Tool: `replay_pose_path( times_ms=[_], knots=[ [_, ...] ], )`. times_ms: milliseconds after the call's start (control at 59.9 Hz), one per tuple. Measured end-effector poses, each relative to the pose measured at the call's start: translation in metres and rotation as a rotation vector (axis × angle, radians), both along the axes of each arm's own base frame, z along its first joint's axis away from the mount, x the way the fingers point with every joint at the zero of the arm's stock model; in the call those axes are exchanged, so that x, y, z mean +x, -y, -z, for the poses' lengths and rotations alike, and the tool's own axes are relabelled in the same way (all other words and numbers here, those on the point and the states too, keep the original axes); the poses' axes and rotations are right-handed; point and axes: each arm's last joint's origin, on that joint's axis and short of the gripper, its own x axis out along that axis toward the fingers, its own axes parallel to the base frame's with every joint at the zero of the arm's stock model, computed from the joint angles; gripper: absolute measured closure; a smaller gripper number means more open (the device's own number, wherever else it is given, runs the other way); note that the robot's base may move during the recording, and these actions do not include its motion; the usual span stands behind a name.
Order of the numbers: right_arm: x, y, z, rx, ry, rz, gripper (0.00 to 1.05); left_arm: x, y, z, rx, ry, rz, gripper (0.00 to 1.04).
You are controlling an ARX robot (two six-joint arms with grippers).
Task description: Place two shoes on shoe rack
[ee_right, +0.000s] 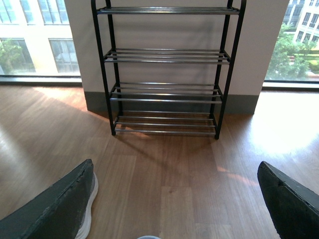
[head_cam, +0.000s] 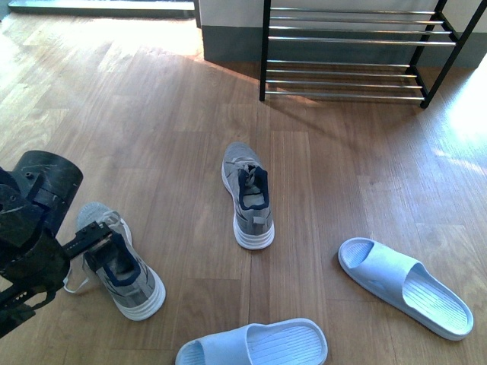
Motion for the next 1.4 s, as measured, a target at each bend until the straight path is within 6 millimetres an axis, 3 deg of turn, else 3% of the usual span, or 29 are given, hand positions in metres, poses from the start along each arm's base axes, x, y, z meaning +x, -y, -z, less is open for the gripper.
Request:
replay_pose_path(
  times_ms=[167,434,651,1251,1401],
  knots=[
    [0.0,0.0,0.0,0.0,0.0,0.0,0.09,0.016,0.0,0.007,0.004,0.015,0.055,0.09],
    [0.0,0.0,0.0,0.0,0.0,0.0,0.09,0.034,-0.007,0.036,0.044,-0.007,0.115,0.09],
    [0.0,0.0,0.0,0.0,0.0,0.0,0.09,0.062,-0.005,0.054,0.098,0.016,0.205,0.1],
    [0.0,0.0,0.0,0.0,0.0,0.0,0.09,0.06,-0.001,0.063,0.108,-0.016,0.258,1.04],
    [0.0,0.0,0.0,0.0,0.0,0.0,0.09,0.056,-0.001,0.061,0.121,-0.015,0.244,1.03]
  ],
)
